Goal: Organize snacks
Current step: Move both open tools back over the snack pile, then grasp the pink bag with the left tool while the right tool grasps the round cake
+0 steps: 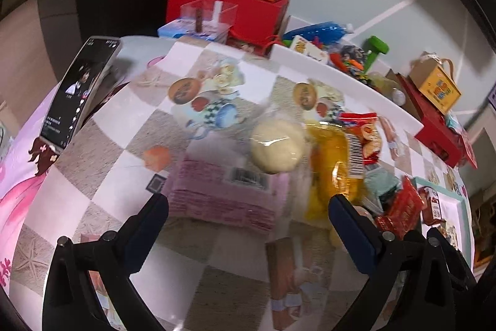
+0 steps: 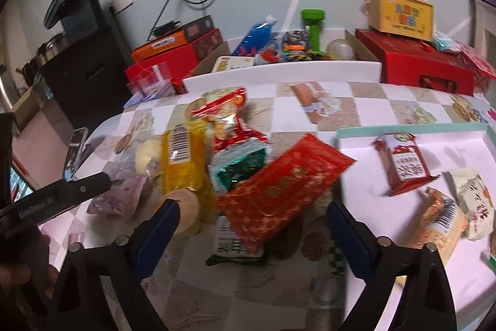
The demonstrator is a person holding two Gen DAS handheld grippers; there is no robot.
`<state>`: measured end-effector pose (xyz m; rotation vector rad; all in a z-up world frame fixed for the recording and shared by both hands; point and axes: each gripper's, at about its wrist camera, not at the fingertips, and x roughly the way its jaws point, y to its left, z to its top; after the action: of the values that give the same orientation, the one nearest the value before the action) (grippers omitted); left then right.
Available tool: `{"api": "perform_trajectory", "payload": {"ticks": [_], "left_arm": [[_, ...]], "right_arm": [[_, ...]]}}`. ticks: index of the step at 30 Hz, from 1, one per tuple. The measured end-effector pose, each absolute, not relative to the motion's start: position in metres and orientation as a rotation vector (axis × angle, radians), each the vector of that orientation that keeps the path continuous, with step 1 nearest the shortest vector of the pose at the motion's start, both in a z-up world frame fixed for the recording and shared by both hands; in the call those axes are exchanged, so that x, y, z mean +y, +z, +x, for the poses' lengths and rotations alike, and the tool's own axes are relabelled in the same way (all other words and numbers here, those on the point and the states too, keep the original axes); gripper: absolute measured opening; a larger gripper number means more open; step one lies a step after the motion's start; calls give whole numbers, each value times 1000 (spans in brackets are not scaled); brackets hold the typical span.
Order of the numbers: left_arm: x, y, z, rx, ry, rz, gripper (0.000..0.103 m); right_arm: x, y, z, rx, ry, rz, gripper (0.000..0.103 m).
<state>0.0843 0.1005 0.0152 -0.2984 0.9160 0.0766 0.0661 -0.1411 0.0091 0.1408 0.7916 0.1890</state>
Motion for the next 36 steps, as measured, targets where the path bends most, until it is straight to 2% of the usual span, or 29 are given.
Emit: {"api": "perform_trajectory", "payload": {"ticks": [9,11,21,23,30,32,36], "left_arm": [[121,2,95,937,113,-323,103],[120,-2,100,949,106,-315,102],[110,-21,116,1007,87,-242,102],[111,-24,119,1016,76,-244,102],[108,-28,122,1017,68,-246,102],[106,-28,122,1018,66,-237,102],[103,-24,122,1005,44,-241,93]], "right_arm": [[-102,15,65,766,278,69,80],[-93,13,66,771,299,48,71],[-71,-12,75,836,323,-5,69],[-68,-15,75,838,316,-13,60],[-67,-22,78,856,320,-7,57],[-67,-21,78,856,324,-2,50],[-70,-21,78,858,314,9,48]]}}
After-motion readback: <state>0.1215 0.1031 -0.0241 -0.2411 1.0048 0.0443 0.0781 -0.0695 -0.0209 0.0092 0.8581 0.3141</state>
